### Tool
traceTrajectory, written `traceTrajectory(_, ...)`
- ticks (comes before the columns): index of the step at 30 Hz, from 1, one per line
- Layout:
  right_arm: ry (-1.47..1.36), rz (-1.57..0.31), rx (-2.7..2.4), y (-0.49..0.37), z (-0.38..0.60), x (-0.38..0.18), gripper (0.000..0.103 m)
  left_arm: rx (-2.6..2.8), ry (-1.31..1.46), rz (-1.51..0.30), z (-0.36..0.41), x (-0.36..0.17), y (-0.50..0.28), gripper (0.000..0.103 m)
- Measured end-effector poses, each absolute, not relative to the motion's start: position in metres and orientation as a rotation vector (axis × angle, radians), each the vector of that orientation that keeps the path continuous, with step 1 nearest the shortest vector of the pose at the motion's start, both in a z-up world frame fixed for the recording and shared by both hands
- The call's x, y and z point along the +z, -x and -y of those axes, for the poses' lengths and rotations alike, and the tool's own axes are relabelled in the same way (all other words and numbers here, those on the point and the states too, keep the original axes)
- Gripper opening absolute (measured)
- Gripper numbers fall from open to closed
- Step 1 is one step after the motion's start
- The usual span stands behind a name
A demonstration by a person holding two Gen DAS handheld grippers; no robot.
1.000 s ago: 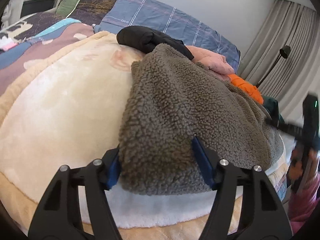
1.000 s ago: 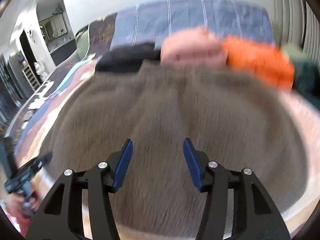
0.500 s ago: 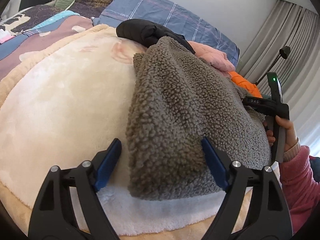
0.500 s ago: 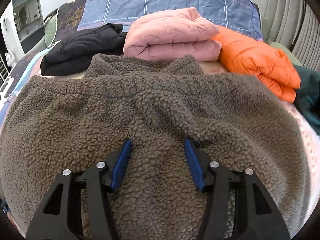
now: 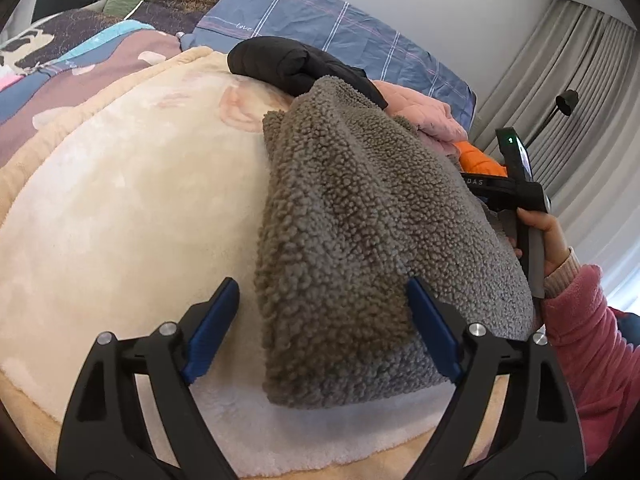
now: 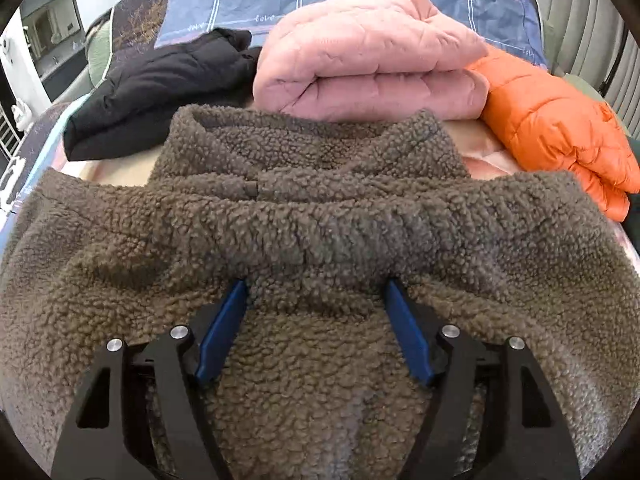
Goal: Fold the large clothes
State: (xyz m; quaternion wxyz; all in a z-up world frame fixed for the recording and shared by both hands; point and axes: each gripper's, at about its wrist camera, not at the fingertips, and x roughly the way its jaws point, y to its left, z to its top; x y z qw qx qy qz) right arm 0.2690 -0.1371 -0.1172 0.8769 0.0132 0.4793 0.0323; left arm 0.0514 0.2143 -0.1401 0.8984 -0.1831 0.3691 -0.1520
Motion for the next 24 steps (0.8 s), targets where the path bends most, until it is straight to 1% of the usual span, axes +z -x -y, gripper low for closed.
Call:
traceTrajectory(2, -0.038, -0.964, 0.053, -0.252, 0.140, -0.102, 0.071, -0.304, 0.364, -0.755, -0.214, -0.135, -0.049, 0.087)
traceTrajectory(4, -0.015, -0.886, 0.059, -0.229, 0.134, -0.084, 0.072, -0.297, 0.352, -0.741, -0.216, -0.130, -0.046, 0.087)
traceTrajectory(6, 0.069, -0.795, 0.144, -0.189, 0.109, -0.062, 0.072, -0.275, 0.340, -0.734, -0.221, -0.126, -0.048, 0.087)
traceTrajectory(11, 0.338, -0.628, 0.426, -0.087, 0.036, -0.045, 0.078, -0.264, 0.378, -0.717, -0.249, -0.112, -0.076, 0.087)
traceTrajectory(13, 0.458, -0.567, 0.534, -0.042, 0.006, -0.053, 0.078, -0.302, 0.416, -0.738, -0.259, -0.110, -0.100, 0.087)
traceTrajectory(16, 0.567, -0.524, 0.622, -0.005, -0.031, -0.068, 0.078, -0.371, 0.450, -0.778, -0.262, -0.109, -0.137, 0.087)
traceTrajectory(20, 0.652, -0.519, 0.650, 0.015, -0.060, -0.088, 0.078, -0.416, 0.465, -0.828, -0.258, -0.118, -0.184, 0.086)
traceTrajectory(22, 0.666, -0.548, 0.651, 0.017, -0.068, -0.097, 0.078, -0.415, 0.464, -0.846, -0.252, -0.126, -0.204, 0.084)
traceTrajectory(24, 0.702, -0.555, 0.648, 0.020, -0.074, -0.106, 0.078, -0.433, 0.449, -0.879, -0.243, -0.139, -0.218, 0.075)
